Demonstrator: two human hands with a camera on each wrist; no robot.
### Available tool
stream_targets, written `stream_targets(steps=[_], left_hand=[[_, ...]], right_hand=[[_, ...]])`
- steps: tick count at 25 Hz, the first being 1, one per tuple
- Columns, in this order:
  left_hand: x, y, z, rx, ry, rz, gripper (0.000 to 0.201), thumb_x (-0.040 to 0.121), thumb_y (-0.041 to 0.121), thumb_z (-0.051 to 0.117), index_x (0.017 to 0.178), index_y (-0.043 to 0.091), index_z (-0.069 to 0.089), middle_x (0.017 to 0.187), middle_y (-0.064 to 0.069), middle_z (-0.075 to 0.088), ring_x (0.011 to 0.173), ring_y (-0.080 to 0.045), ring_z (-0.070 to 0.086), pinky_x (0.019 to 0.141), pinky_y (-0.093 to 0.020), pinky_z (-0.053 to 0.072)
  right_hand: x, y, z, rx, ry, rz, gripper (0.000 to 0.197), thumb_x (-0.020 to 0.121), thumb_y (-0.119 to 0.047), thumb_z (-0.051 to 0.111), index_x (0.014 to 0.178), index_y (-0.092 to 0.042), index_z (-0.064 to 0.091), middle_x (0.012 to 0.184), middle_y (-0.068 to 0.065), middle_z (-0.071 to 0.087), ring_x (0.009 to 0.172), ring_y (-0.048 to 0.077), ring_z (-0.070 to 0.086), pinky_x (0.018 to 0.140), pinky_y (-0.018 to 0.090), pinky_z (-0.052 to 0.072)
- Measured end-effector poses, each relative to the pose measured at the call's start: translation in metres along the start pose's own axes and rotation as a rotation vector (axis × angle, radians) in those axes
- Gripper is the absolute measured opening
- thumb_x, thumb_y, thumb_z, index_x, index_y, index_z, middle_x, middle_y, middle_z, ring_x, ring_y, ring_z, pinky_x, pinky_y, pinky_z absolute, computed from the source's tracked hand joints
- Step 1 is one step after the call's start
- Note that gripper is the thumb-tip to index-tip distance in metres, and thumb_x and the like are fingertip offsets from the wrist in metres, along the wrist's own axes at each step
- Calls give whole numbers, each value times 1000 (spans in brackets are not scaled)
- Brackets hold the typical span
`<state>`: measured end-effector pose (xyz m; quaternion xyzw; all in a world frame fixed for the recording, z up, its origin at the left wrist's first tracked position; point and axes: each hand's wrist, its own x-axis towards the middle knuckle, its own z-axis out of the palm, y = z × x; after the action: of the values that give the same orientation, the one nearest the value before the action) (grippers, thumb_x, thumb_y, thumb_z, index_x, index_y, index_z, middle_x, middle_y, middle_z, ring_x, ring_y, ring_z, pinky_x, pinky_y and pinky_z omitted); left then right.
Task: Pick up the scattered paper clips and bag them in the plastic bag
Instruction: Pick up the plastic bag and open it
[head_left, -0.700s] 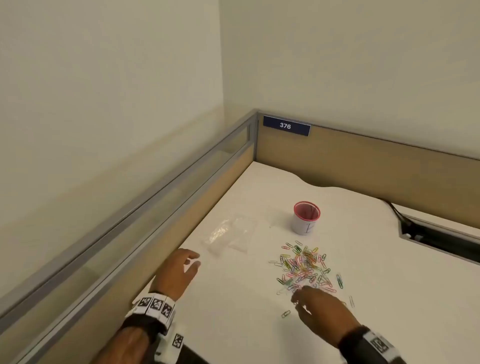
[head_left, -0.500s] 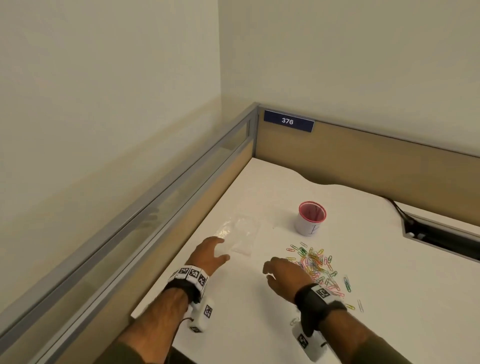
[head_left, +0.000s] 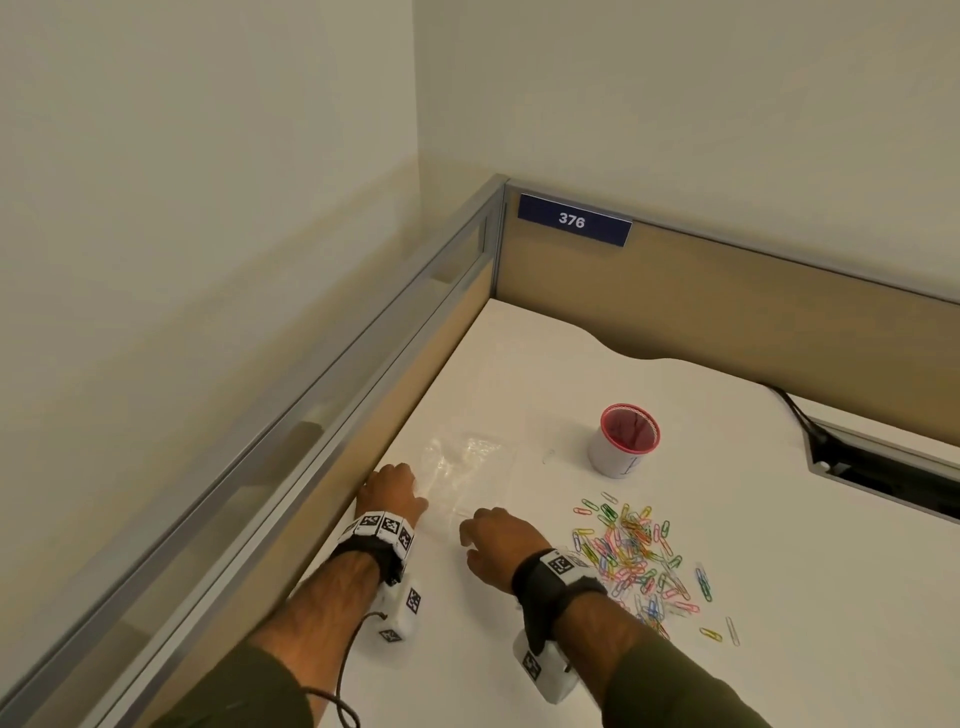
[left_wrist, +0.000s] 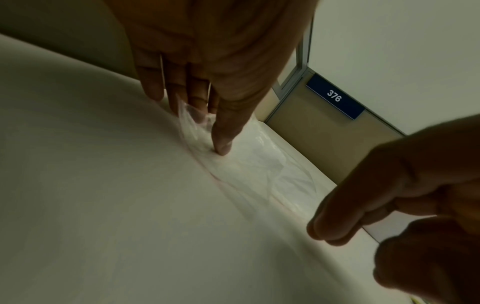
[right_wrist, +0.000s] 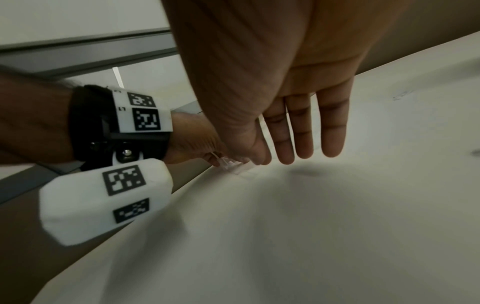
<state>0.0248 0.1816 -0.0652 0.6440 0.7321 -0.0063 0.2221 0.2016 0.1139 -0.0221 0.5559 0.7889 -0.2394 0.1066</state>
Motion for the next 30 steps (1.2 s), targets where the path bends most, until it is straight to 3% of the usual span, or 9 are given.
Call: stream_targets(steps=[2,4,7,9,14,18,22,26,30], left_hand=[[-2,2,-4,-129,19,-2,11,86,23,68,85,14,62,91,-3,70,83,-22,66,79,-38,58],[-9,7,-10,-385,45,-27,18,89,20,69,80,11,57,77,-2,65,66,-17,59,65,-33,55],[-27,20,-27,-776,56,-19,18,91,17,70,97,6,58,80,-12,71,60,-18,65,53,-28,53],[-39,29,-35,-939,44,19,24,92,15,69,111,13,55,81,-15,73,59,-21,68,50,-29,54],[-58,44,-43,-1075,65,105,40,99,28,60,134,38,42,91,-6,73,64,-24,73,50,-27,54],[-65,36,-53,-1067,220,168,21,98,35,60,113,21,58,90,-6,69,65,-23,71,50,-27,56],[-70,43,-50,-1082,-43,207,27,89,36,73,93,10,68,79,-11,76,66,-29,74,58,-39,61],[-69,53,-37,-1106,-81,209,18,95,21,67,89,4,68,76,-13,77,65,-31,75,61,-39,63],[-62,51,-33,-1207,-107,192,15,97,11,61,93,2,72,80,-14,78,68,-30,74,65,-38,63]], right_hand=[[4,3,-2,24,13,-7,30,91,-18,48,120,-16,56,123,11,56,113,31,53,91,39,47],[5,4,-9,58,78,-26,31,92,-23,52,122,-18,54,124,9,56,114,29,53,91,39,48],[3,1,-14,94,236,-69,41,87,-33,63,124,-22,48,128,4,52,113,25,51,88,38,52],[-4,-5,-20,105,339,-60,39,88,-34,63,122,-21,50,125,2,53,110,23,52,86,35,53],[-12,-1,-39,180,545,24,18,97,-24,50,105,-17,65,103,3,64,93,20,58,80,28,50],[-17,8,-45,413,607,132,13,94,-25,55,90,-18,65,92,0,63,84,17,56,78,27,49],[-17,4,-50,447,579,152,12,92,-27,59,83,-19,60,83,-4,56,74,14,54,67,19,43],[-18,2,-47,455,561,143,16,91,-26,59,77,-20,55,80,-1,57,70,14,51,63,21,41],[-20,4,-44,540,564,109,14,93,-35,57,92,-21,61,86,-2,62,76,13,56,71,26,50]])
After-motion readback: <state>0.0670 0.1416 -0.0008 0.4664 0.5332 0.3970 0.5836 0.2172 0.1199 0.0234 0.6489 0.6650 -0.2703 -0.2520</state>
